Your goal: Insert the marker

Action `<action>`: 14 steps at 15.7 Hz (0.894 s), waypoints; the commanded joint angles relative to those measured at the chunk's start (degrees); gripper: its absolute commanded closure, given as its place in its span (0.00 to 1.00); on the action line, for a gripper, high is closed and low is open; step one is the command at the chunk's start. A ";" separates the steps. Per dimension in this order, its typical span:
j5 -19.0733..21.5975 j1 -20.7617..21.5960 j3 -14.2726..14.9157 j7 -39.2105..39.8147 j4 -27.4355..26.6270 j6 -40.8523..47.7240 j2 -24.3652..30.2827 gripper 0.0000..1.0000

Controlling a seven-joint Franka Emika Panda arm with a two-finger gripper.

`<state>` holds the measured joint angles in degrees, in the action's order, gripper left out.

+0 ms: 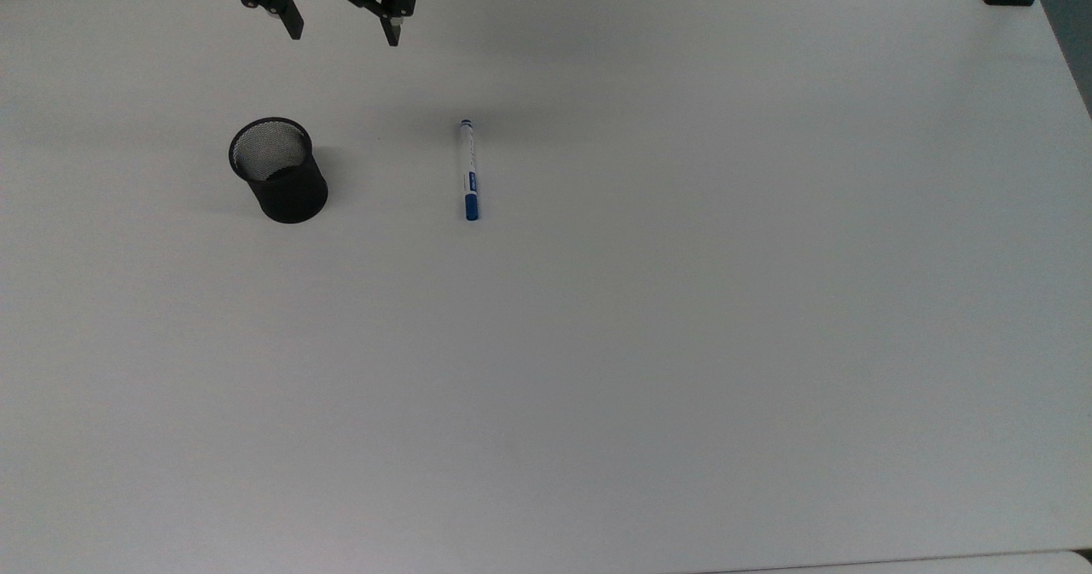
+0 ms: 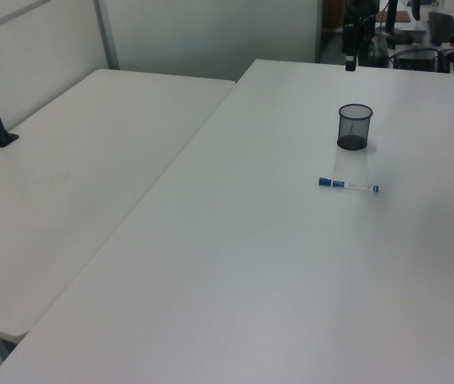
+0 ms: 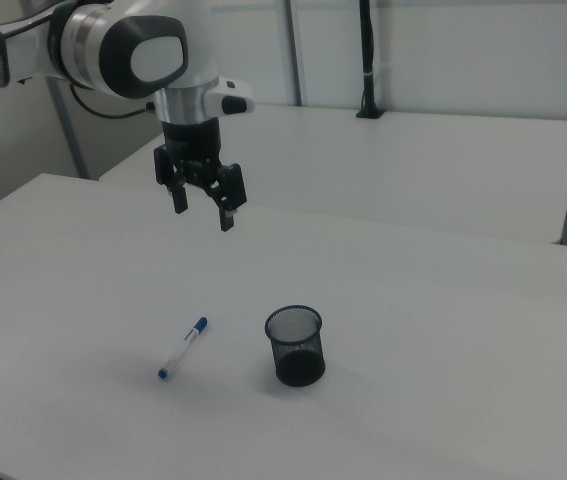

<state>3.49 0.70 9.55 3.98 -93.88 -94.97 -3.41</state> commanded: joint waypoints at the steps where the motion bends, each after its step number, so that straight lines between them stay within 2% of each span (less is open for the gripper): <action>1: -0.94 0.09 -0.14 0.32 -1.31 1.54 1.39 0.00; 14: -0.94 0.70 -0.15 0.32 -2.01 1.72 1.12 0.00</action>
<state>3.46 0.84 9.52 3.99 -94.10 -94.42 -3.42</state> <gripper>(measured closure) 0.000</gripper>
